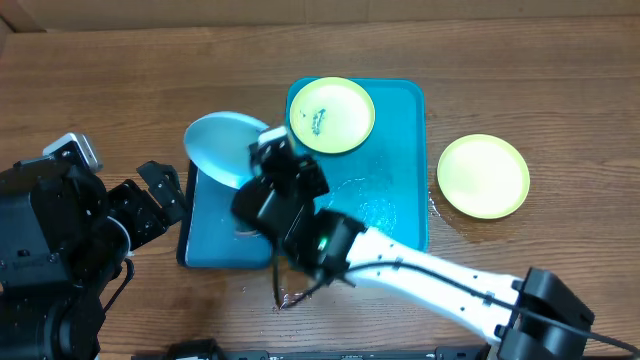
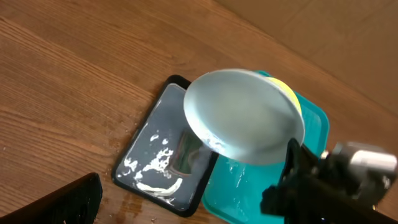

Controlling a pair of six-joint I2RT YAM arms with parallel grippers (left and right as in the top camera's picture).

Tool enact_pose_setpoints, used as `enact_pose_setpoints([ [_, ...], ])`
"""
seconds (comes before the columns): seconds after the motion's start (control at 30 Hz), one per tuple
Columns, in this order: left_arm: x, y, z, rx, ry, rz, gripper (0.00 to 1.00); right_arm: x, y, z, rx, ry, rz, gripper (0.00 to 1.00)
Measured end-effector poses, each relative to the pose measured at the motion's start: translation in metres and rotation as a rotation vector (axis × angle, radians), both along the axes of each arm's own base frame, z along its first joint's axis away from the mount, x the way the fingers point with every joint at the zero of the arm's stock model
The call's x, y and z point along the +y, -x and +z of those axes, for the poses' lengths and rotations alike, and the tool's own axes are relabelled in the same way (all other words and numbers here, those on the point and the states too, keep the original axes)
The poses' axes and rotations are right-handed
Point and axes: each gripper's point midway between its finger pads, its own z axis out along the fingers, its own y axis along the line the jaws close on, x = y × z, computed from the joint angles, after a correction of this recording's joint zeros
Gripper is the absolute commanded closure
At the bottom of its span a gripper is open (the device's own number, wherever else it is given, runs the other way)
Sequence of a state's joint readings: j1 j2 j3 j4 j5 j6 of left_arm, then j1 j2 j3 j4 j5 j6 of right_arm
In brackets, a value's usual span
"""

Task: Clean dirty plates on tray and stack at the side
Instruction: 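Lift the light-blue plate with the right gripper and tilt it over the basin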

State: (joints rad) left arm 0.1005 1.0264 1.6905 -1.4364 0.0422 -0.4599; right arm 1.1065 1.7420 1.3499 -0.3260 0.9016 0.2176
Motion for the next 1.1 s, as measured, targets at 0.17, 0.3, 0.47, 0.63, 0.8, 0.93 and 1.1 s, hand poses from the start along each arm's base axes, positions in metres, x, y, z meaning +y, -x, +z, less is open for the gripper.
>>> enact_pose_setpoints([
  [0.17, 0.000, 0.000, 0.000, 0.002, 0.000, 0.000, 0.00, 0.004, 0.020, 0.013, -0.086, 0.080, -0.019, 0.96],
  [0.3, 0.000, -0.002, -0.001, 0.006, 0.000, 0.000, 0.00, 0.000, 0.022, 0.018, -0.116, 0.112, -0.045, 0.96],
  [0.47, 0.000, -0.002, -0.001, 0.006, 0.001, 0.000, 0.00, -0.008, 0.020, 0.024, -0.149, 0.138, -0.086, 0.96],
  [0.63, 0.000, -0.002, -0.001, 0.006, 0.000, 0.000, 0.00, -0.009, 0.018, 0.032, -0.180, 0.156, -0.099, 0.96],
  [0.8, 0.000, -0.002, -0.001, 0.005, 0.000, 0.000, 0.00, -0.009, 0.017, 0.035, -0.191, 0.184, -0.095, 0.96],
  [0.93, 0.000, -0.002, -0.001, 0.005, 0.000, 0.000, 0.00, -0.009, 0.017, 0.035, -0.192, 0.193, -0.092, 0.96],
  [1.1, 0.000, -0.003, 0.000, -0.003, -0.001, 0.000, 0.00, -0.009, 0.017, 0.035, -0.193, 0.199, -0.091, 0.96],
])
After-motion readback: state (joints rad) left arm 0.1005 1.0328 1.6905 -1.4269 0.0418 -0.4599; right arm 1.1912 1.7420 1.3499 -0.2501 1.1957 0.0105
